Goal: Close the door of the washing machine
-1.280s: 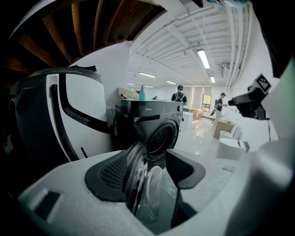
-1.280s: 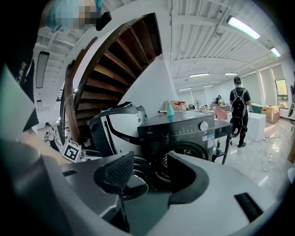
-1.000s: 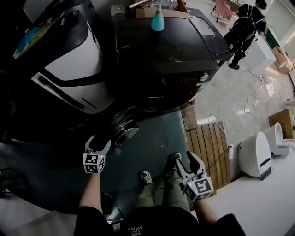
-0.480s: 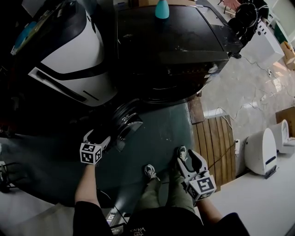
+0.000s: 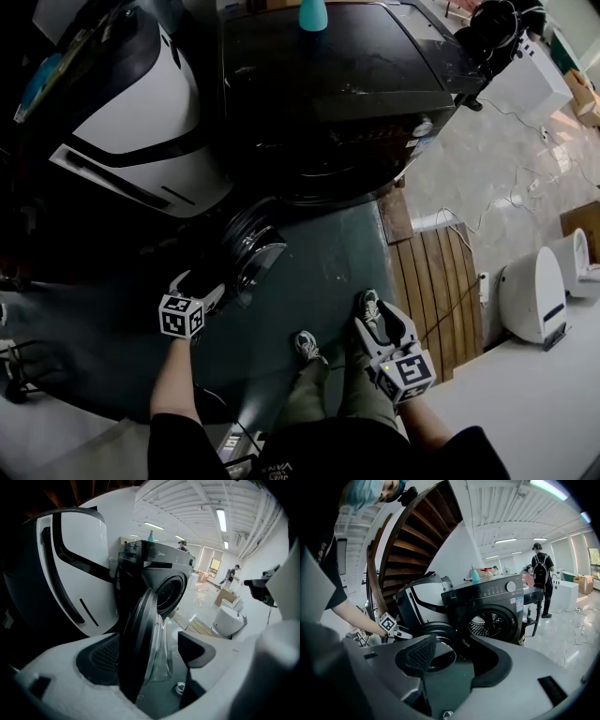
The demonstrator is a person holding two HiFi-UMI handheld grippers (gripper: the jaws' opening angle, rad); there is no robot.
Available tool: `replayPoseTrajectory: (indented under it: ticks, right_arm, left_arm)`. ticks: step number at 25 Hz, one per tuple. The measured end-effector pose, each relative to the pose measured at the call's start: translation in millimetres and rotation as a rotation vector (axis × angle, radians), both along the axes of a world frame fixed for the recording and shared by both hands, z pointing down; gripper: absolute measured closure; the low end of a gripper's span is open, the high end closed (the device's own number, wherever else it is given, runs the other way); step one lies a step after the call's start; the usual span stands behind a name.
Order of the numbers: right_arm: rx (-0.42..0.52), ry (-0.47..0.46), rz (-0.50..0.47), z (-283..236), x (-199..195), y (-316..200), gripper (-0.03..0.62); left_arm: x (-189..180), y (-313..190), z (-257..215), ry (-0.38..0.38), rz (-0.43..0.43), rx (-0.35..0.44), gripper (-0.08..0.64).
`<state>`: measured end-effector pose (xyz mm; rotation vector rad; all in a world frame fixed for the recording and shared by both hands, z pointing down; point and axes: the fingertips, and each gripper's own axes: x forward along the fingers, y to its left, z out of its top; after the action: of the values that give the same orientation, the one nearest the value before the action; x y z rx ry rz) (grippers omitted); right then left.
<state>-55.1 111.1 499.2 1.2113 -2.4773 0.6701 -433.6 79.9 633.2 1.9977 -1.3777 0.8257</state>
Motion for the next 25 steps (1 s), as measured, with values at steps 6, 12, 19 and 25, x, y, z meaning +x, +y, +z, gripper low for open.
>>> replayPoseTrajectory:
  ticks: [6,12,19,25]
  right_arm:
    - [-0.008,-0.028,0.049,0.4,5.7,5.6,0.377]
    - [-0.01,-0.028,0.098,3.7,25.6,8.0,0.38]
    - [-0.021,-0.017,0.166,12.3,52.3,11.5,0.391]
    - [-0.033,-0.011,0.219,17.7,68.5,4.8,0.396]
  left_arm:
    - [36.3,22.8,-2.5,0.058,0.087,-0.045,0.202]
    - [91.8,40.2,-6.0,0.139,0.119,-0.056,0.206]
    - [163.7,46.2,-9.1,0.243,0.084,-0.018,0.212]
    - [223.2,34.8,-11.5,0.347,0.104,-0.02,0.222]
